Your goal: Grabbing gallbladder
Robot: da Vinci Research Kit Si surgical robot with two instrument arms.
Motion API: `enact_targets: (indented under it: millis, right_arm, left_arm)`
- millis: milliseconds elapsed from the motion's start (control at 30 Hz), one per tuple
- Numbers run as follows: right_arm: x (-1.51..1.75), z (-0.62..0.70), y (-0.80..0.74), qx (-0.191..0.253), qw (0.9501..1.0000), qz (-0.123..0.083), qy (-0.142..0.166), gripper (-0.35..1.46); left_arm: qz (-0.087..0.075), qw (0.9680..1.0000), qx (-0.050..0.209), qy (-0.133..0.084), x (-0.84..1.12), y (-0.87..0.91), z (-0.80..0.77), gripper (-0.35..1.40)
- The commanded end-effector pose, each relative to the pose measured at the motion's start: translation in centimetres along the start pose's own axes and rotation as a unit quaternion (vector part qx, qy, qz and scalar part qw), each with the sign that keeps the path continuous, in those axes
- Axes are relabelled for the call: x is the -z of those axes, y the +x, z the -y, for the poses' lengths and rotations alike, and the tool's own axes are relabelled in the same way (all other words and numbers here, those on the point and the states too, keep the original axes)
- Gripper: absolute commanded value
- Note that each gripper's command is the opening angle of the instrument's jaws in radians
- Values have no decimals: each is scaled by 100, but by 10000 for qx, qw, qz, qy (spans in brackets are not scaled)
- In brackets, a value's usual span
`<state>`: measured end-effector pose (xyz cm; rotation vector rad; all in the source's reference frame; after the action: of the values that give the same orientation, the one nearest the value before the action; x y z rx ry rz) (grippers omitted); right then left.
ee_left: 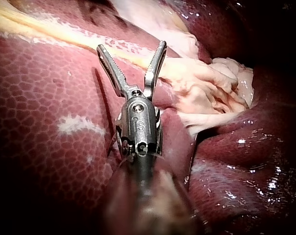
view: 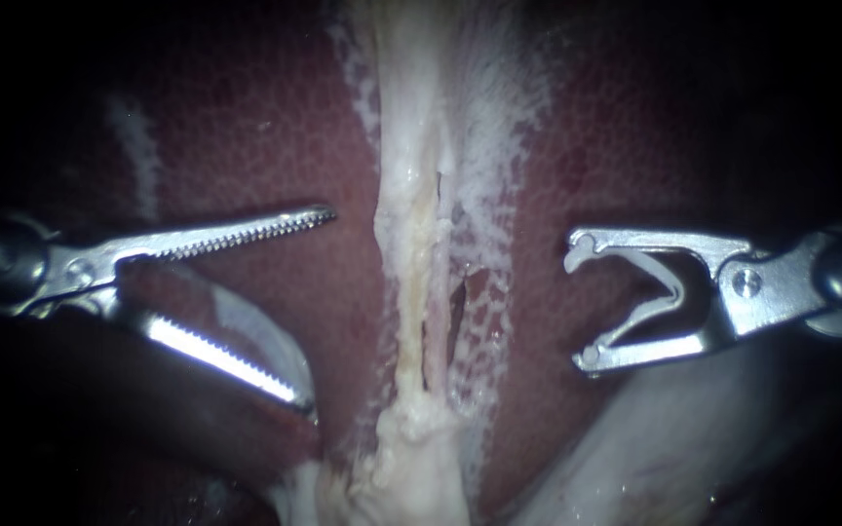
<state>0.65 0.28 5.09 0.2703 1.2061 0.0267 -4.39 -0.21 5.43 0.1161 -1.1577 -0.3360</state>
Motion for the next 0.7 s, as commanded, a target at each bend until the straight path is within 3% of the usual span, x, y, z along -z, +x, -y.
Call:
enact_targets:
  millis: [33, 233, 400, 500, 567, 667, 700]
  right_arm:
    - [0, 0, 0, 0, 10000, 0, 0, 60]
    - [0, 0, 0, 0, 10000, 0, 0, 60]
    - [0, 0, 0, 0, 10000, 0, 0, 60]
    - [0, 0, 0, 0, 10000, 0, 0, 60]
    - [0, 0, 0, 1, 10000, 0, 0, 60]
    - [0, 0, 0, 1, 10000, -1, 1, 60]
    - [0, 0, 0, 1, 10000, -1, 1, 60]
  left_arm:
    - [0, 10000, 0, -3, 0, 0, 0, 120]
    - [3, 10000, 72, -1, 6, -7, -9, 118]
    - [-7, 9979, 632, -111, 5, -19, -28, 115]
    - [11, 9917, 1278, -148, -1, -21, -36, 108]
    - [20, 9877, 1553, -160, -4, -21, -41, 101]
    - [21, 9855, 1683, -202, -12, -19, -48, 98]
    - [29, 9835, 1800, -182, -16, -18, -50, 96]
